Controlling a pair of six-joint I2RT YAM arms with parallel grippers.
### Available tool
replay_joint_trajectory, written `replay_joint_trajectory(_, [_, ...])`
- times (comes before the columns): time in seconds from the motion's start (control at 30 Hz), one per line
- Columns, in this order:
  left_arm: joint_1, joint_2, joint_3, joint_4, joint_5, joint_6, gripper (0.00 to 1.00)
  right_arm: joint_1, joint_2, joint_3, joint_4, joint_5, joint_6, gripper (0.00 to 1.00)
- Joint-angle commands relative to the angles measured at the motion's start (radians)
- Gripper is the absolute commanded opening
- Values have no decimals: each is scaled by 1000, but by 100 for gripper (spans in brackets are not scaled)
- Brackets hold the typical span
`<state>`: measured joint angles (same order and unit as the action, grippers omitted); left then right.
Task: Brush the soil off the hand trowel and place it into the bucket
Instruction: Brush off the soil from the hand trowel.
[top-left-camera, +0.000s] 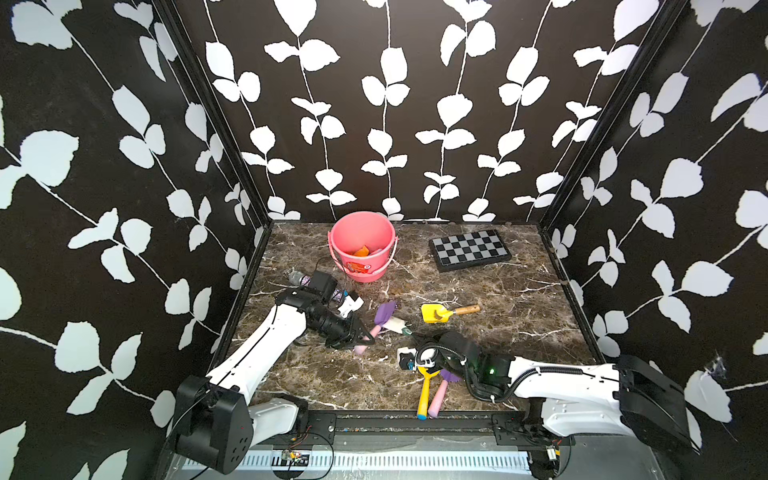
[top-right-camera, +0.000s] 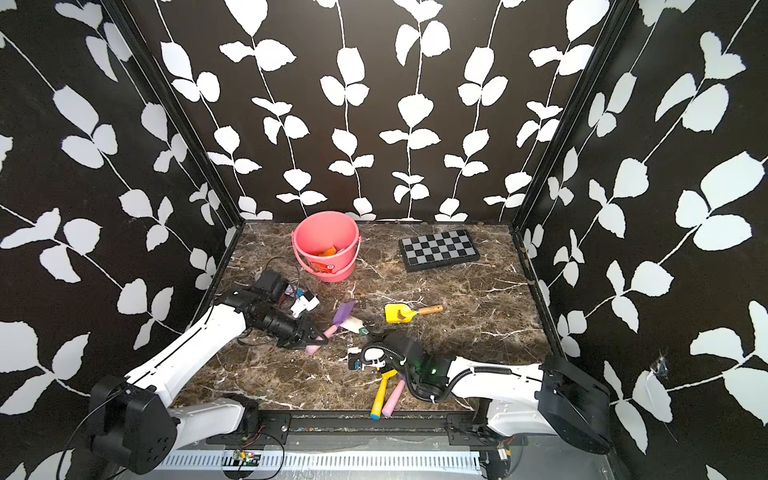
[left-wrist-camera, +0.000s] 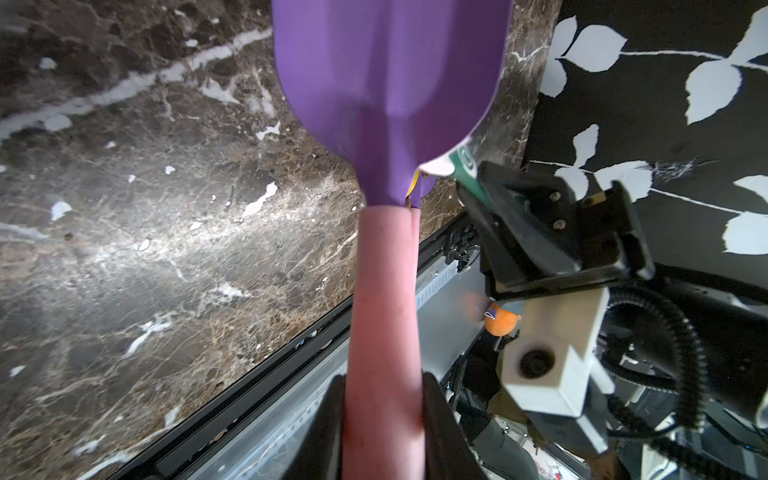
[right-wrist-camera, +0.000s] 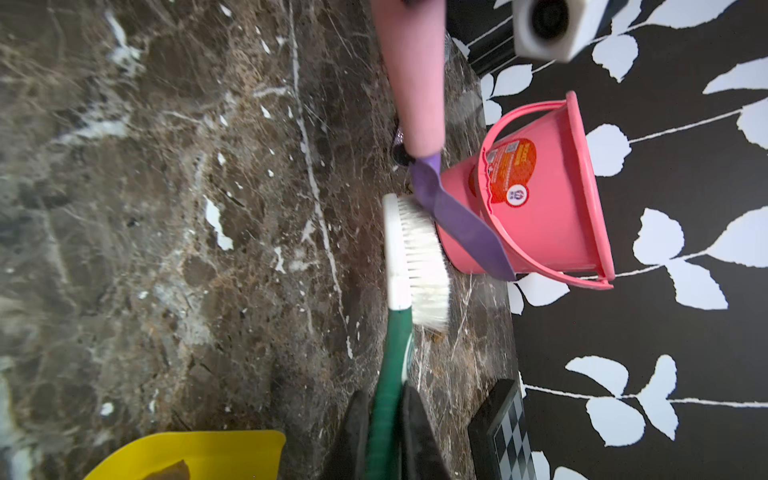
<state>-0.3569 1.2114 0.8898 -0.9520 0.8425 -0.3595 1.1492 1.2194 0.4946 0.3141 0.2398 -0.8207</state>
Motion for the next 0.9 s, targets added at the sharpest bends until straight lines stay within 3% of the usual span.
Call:
replay_joint_trajectory(0.0, [3, -26, -24, 52, 71, -27, 0, 9, 18, 44, 81, -30, 3, 0])
replay_joint_trajectory(0.2, [2, -39, -55, 55, 73, -29, 0, -33, 69, 55, 138, 51, -42, 0])
replay_joint_trajectory(0.5, [8, -22, -25, 3, 43, 11, 0, -124, -56, -18, 138, 58, -1, 0])
replay_joint_trajectory(0.87, [16, -40, 25, 36, 41, -19, 0, -64, -109, -28, -57, 101, 97, 0])
